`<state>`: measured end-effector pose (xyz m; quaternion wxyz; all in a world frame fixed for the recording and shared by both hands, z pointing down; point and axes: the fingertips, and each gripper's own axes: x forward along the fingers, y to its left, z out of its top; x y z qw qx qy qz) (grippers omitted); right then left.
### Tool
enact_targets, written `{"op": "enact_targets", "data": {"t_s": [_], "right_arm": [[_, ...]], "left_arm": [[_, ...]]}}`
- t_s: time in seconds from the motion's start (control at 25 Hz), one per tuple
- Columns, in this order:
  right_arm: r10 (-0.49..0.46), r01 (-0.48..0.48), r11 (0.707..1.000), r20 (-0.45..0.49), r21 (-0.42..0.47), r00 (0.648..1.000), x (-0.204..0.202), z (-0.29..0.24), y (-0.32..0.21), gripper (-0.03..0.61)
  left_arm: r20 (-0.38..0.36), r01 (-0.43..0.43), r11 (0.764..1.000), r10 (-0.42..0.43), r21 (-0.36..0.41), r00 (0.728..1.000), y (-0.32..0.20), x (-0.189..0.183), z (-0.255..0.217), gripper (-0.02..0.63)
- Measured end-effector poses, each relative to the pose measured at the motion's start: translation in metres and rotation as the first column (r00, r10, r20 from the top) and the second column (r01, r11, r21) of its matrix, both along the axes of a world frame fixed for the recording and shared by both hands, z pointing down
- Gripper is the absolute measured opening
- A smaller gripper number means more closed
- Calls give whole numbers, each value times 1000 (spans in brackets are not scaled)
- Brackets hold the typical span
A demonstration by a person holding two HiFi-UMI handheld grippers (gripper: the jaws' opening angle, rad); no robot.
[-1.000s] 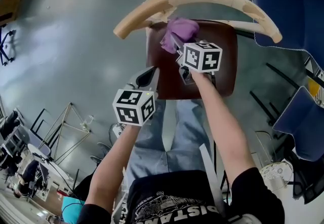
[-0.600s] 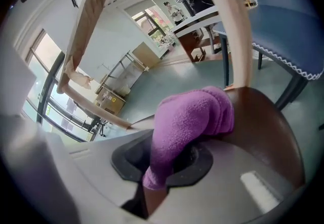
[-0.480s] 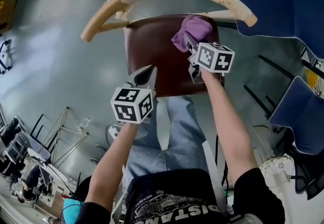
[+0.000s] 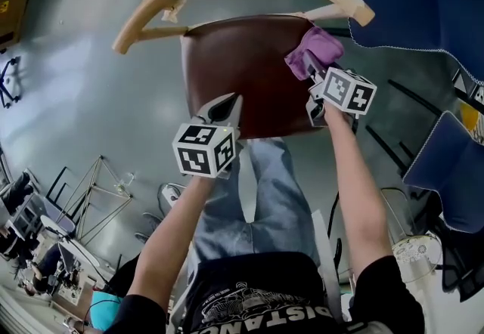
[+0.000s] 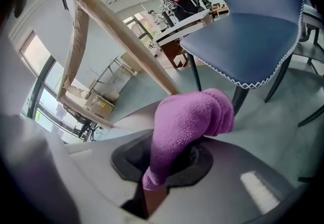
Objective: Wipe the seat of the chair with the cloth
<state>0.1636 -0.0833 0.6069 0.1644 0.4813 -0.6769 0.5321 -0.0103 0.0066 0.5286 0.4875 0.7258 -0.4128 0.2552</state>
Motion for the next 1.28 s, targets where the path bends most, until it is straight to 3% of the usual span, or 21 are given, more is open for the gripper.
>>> {"op": "enact_targets", "data": {"t_s": [0.16, 0.28, 0.56, 0.92, 1.12, 1.28], "right_arm": [[-54, 54, 998, -6, 32, 999, -12, -14, 0, 60], [-135, 135, 988, -4, 69, 991, -45, -33, 8, 60], [-317, 308, 945, 70, 112, 946, -173, -62, 49, 60], [-475, 471, 880, 122, 62, 872, -315, -38, 106, 60], [-482, 484, 875, 84, -4, 872, -329, -20, 122, 60], [-456, 459, 888, 71, -29, 887, -311, -15, 127, 60]], "left_arm": [[-16, 29, 1000, -29, -6, 999, 2, -5, 2, -4], [-16, 52, 999, -52, -3, 999, 5, -18, 2, -4], [27, 111, 994, -111, 9, 993, 17, -79, -2, -3], [67, 168, 986, -166, -19, 984, 53, -164, 7, -3], [50, 156, 988, -154, -21, 987, 58, -177, 13, -3], [32, 128, 992, -127, -13, 991, 53, -165, 13, -3]]}}
